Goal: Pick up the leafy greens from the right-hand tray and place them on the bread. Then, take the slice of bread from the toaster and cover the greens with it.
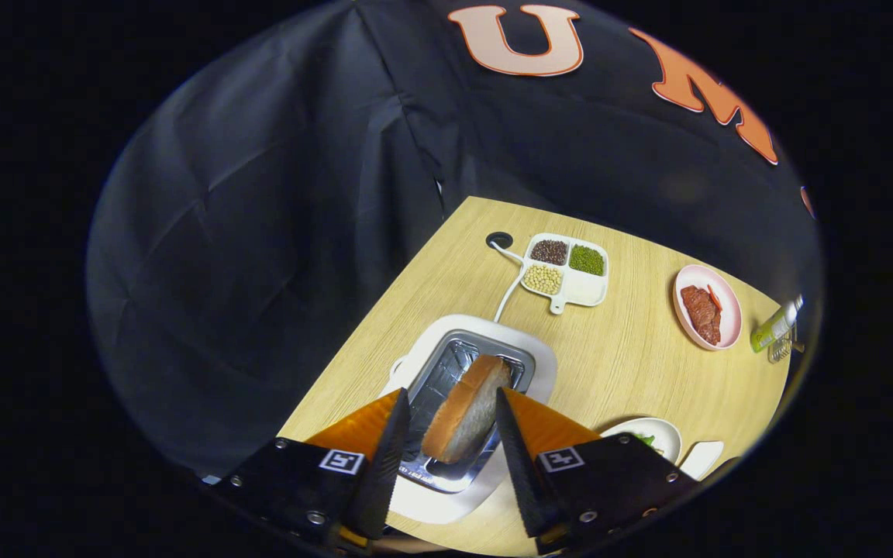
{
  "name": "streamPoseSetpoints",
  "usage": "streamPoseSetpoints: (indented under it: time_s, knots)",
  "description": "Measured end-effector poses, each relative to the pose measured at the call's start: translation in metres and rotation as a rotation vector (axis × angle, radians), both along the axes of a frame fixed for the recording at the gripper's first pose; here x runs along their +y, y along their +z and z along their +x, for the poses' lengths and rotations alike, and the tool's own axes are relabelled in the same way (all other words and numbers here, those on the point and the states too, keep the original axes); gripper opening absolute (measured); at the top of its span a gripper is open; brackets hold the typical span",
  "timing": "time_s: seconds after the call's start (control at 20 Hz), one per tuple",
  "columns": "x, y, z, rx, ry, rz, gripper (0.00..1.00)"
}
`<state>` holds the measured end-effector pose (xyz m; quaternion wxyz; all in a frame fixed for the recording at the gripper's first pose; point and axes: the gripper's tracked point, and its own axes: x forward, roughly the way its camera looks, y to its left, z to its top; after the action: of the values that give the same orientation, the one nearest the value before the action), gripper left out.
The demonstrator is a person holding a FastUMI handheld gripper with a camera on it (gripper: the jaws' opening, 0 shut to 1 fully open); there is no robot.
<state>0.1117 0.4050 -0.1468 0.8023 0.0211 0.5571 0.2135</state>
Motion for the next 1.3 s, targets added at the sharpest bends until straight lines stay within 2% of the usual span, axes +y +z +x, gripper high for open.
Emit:
streamPoseSetpoints:
  time_s: [0.25,0.3,0.45,0.55,1.05,1.3]
  knots:
    - [-0.002,-0.003,-0.003,0.005,-0.014,0.023,0.36]
    - [-0.004,-0.001,-0.002,0.001,-0.018,0.026,0.33]
    - [-0.013,0.004,0.003,-0.018,-0.05,0.07,0.15]
    - [-0.02,0.016,0.006,-0.046,-0.063,0.106,0.11]
    - [-0.068,0.087,-0.005,-0.179,-0.121,0.299,0.1]
    - [-0.106,0.095,-0.022,-0.234,-0.158,0.35,0.1]
